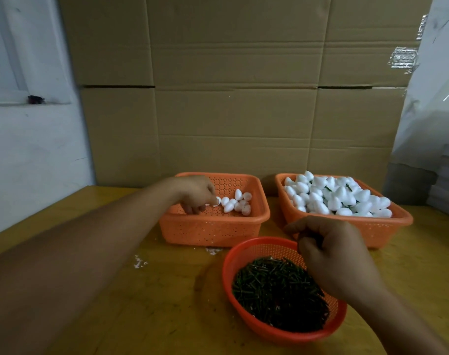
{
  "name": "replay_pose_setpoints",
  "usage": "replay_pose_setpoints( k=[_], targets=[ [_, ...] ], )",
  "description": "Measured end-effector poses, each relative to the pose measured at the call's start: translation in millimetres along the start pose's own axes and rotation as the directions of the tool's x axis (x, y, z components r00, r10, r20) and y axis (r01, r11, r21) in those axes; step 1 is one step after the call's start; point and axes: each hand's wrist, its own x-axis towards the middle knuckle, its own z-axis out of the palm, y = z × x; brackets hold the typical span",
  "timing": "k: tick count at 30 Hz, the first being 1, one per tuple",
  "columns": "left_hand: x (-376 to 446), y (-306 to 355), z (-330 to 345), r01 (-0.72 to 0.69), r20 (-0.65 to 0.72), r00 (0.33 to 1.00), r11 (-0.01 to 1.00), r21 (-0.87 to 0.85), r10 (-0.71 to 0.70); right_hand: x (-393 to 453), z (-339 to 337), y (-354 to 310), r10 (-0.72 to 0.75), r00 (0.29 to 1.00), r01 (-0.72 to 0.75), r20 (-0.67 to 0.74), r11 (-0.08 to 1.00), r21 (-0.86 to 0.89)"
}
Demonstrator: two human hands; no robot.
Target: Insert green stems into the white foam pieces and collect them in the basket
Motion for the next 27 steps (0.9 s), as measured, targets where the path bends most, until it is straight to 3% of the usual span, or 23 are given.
replay_pose_setpoints(
  k=[4,7,10,14,23,27],
  targets=[
    [18.1,4.7,1.7,0.112,0.274,0.938,0.936,0.334,-0.21,0.3,-0.5,0.8,0.01,1.0,-0.01,-0.028,1.0,0.016],
    [31.2,5.1,8.3,0.157,0.351,0.893,0.924,0.348,-0.284,-0.3,1.5,2.1,0.026,1.0,-0.026,0.002,1.0,0.015],
    [37.5,7.9,14.9,0.098,0.387,0.883,0.911,0.402,-0.266,-0.7,2.2,1.7,0.023,0.999,-0.023,0.035,1.0,0.01],
    [42.6,13.4,22.1,-0.059,0.343,0.926,0.836,0.545,-0.159,-0.7,1.2,0.7,0.005,0.999,-0.005,0.048,1.0,0.006],
    [48.5,18.2,32.0,-0.052,0.339,0.938,0.94,0.337,-0.07,-1.0,3.3,-0.7,-0.003,0.999,0.003,0.053,1.0,0.003],
    [49.9,26.6,35.8,-0.031,0.38,0.925,0.989,0.145,-0.027,-1.1,3.5,-0.1,-0.003,0.999,0.003,0.052,1.0,0.014]
  ],
)
